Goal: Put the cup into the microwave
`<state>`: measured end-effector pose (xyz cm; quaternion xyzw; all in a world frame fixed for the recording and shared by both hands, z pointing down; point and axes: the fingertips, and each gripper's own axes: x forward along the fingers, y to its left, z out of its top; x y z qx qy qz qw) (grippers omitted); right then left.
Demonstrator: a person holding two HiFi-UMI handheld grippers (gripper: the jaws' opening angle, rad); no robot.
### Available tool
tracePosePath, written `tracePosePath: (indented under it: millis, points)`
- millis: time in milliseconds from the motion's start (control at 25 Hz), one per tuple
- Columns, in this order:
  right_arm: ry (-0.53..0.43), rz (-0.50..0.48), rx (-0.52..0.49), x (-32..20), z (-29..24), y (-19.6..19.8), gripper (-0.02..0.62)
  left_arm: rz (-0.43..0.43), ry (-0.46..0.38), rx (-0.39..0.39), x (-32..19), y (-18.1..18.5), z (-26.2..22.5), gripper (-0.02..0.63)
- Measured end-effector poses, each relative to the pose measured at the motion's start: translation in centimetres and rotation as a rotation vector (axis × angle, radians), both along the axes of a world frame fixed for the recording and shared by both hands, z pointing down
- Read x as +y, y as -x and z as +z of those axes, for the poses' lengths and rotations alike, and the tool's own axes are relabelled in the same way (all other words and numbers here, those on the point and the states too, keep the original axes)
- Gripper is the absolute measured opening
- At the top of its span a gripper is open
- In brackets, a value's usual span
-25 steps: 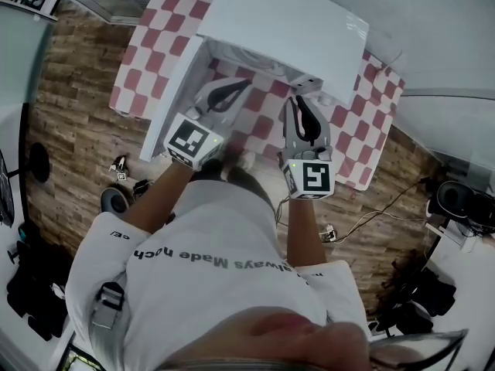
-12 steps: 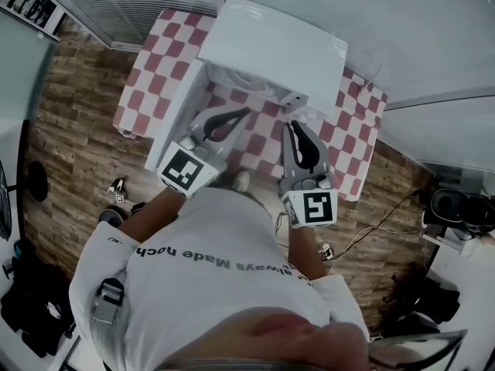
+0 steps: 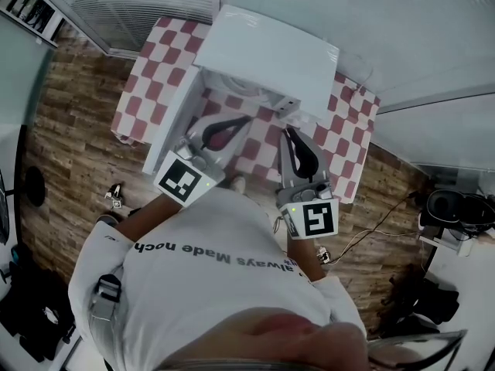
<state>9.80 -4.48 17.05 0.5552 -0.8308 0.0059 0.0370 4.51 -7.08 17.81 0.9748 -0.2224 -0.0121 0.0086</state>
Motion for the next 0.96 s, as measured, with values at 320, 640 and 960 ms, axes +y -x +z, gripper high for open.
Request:
tracePosePath:
  millis: [320,640,960]
  points:
    - [-0.002,0.002,0.005,-0.4,-0.3,-0.3,0.031,-0.006,0.004,0.009,-0.8,-0.2,-0.2,0.003]
    - [-0.012,-0.004,-0.034,-1.1,-0.8,-0.1,0.031,-0.001,0.015,0.006,-1.2,-0.5,0.0,0.004]
    - [-0.009,-0.021,-0.001,-1.2,-0.3,-0.7,0.031,0.007,0.017,0.003,-1.4,-1.2,0.2,0.003]
